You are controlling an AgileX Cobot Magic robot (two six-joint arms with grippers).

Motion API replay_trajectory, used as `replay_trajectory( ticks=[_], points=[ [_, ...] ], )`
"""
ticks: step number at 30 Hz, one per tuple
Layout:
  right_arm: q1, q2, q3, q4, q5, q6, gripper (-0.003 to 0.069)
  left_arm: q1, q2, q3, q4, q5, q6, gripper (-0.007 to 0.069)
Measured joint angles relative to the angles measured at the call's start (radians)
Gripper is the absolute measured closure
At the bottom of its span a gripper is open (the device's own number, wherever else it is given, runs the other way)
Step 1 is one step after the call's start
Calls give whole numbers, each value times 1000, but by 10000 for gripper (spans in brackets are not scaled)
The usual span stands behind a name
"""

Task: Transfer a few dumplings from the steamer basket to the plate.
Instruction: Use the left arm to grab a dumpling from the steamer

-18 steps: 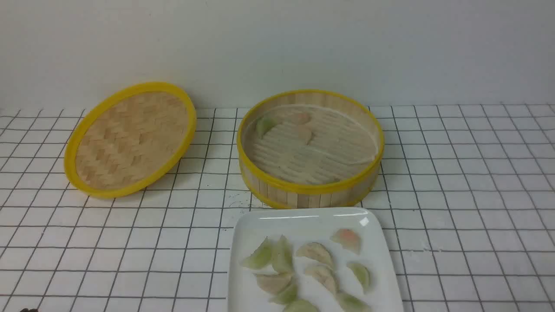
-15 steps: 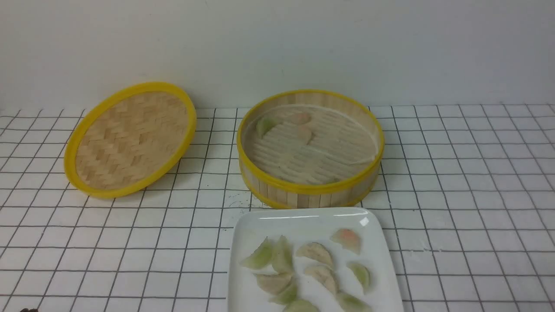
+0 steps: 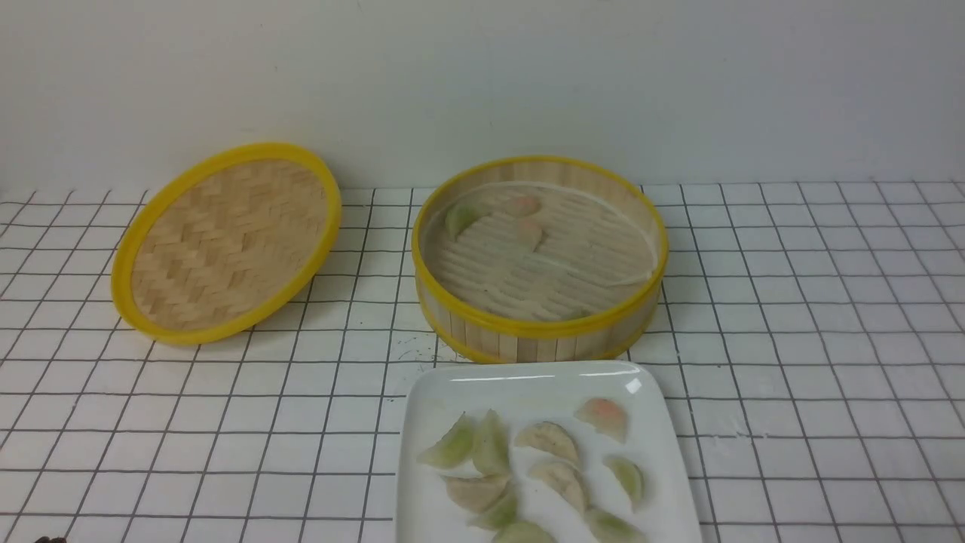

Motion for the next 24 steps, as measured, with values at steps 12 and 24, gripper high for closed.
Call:
replay_trajectory(
  ticks=[12,24],
  points=[
    [0,0,0,0,0,0,675,0,0,2,-107,-117,-66,631],
    [0,0,0,0,0,0,675,0,104,-179,-409,-610,-178,631]
  ],
)
